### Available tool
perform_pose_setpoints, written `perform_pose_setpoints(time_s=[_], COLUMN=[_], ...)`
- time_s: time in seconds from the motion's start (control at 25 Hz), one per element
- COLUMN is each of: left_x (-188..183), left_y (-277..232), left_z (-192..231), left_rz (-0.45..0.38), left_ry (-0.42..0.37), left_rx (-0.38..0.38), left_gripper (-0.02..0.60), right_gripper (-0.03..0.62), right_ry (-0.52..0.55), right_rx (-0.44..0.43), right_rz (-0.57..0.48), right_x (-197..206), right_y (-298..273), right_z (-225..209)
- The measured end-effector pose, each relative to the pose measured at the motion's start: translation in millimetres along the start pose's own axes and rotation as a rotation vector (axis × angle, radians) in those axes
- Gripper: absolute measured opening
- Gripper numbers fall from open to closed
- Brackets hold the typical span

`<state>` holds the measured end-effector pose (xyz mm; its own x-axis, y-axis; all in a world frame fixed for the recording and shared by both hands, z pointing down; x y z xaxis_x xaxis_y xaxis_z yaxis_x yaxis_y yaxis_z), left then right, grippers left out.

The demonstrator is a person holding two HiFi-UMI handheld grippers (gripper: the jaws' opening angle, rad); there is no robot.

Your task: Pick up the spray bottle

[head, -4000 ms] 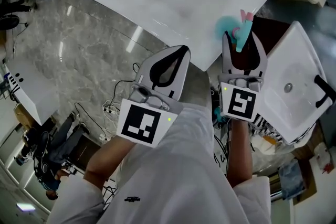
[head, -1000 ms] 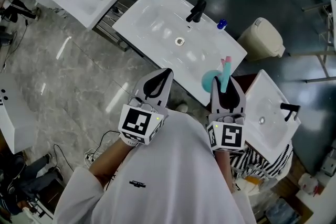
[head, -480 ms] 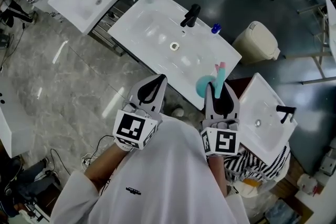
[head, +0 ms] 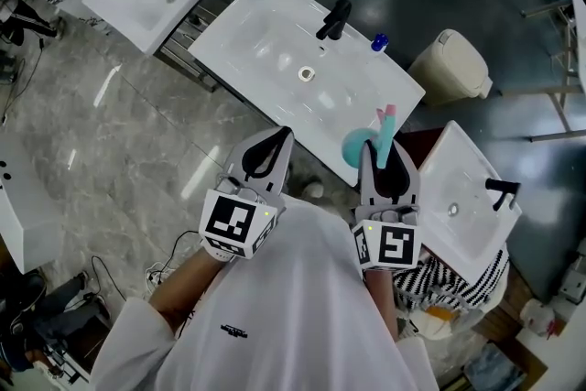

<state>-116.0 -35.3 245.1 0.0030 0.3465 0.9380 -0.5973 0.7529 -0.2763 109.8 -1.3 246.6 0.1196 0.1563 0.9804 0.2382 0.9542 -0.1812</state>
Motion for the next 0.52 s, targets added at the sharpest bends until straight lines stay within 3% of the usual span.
perform_pose_setpoints(time_s=[0.52], left_x=[5.2], left_y=[2.3], left_z=[0.9], left_rz=[0.021], left_ry=[0.000], left_rx=[-0.001], left_gripper=[0.005], right_gripper=[0.121], right_ry=[0.002], right_rx=[0.003], right_rz=[-0.002], right_x=[2.2], right_y=[-0.8], right_z=[1.4])
Point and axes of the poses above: the fingertips, and each gripper's own axes: y backward along the fingers, z to its left, x out of its underside, the point moved 10 cm from there along y, backward along the fingers, and after that the axes turned 4 degrees about y, right-handed, at the moved point
